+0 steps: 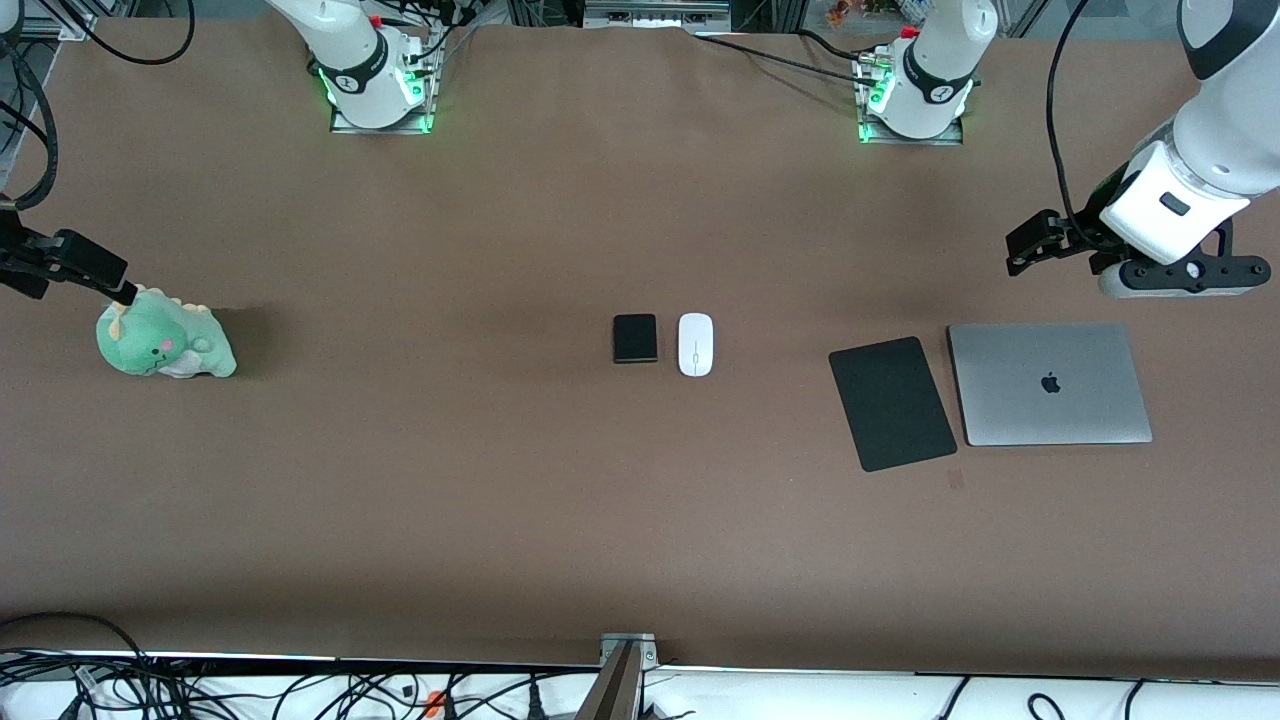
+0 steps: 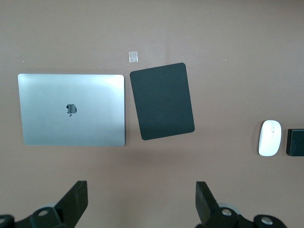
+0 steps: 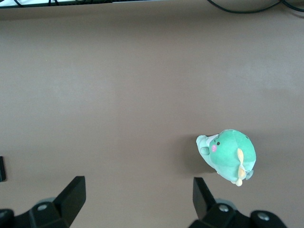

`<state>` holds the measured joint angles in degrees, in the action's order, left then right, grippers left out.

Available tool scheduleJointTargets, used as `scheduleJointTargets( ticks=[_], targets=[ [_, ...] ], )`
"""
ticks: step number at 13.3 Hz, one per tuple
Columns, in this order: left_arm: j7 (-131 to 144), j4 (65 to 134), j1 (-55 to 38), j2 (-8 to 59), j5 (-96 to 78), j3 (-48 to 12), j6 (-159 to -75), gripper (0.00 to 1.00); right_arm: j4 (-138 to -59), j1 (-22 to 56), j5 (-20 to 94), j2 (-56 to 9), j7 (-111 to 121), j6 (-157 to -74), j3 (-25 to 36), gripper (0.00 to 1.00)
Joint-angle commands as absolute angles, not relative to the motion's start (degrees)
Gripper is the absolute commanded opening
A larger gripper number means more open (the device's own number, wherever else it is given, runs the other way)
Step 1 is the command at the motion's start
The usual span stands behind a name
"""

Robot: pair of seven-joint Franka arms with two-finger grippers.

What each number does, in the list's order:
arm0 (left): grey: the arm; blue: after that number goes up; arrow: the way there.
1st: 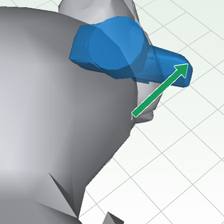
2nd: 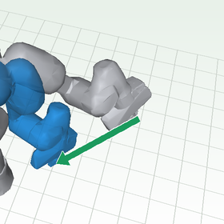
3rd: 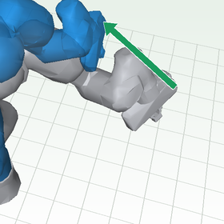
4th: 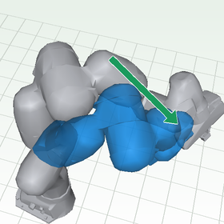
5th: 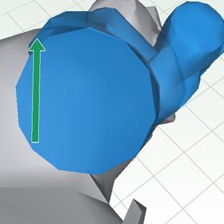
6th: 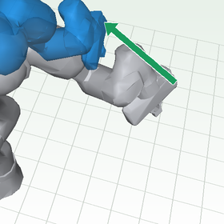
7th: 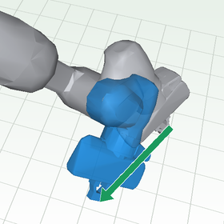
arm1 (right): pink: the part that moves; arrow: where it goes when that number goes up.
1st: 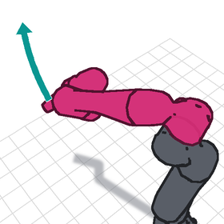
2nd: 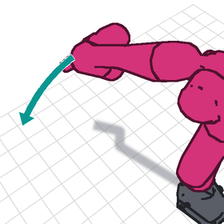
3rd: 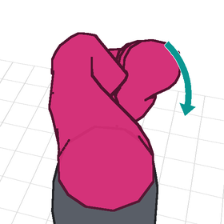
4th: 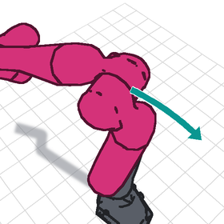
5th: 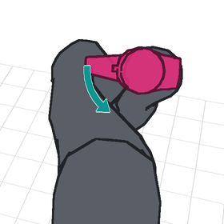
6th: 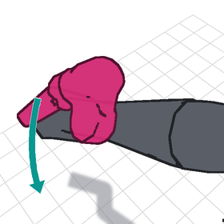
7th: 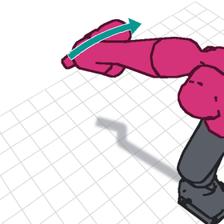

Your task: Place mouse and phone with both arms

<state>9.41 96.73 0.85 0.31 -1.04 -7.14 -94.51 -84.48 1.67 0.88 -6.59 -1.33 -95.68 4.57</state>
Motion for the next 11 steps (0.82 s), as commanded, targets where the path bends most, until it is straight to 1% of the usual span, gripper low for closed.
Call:
scheduleJointTargets(
  ticks=[1, 11],
  targets=[
    [8.7, 96.5, 1.41, -0.53, -1.76, -7.82, -93.79, 1.0, -85.08, 1.58, 0.53, -5.54, -0.61, -95.19, 4.48, 1.0],
    [8.35, 96.59, 1.41, -0.79, -1.76, -7.91, -93.78, 1.0, -85.34, 1.67, 0.44, -5.62, -0.97, -95.1, 4.31, 1.0]
  ],
)
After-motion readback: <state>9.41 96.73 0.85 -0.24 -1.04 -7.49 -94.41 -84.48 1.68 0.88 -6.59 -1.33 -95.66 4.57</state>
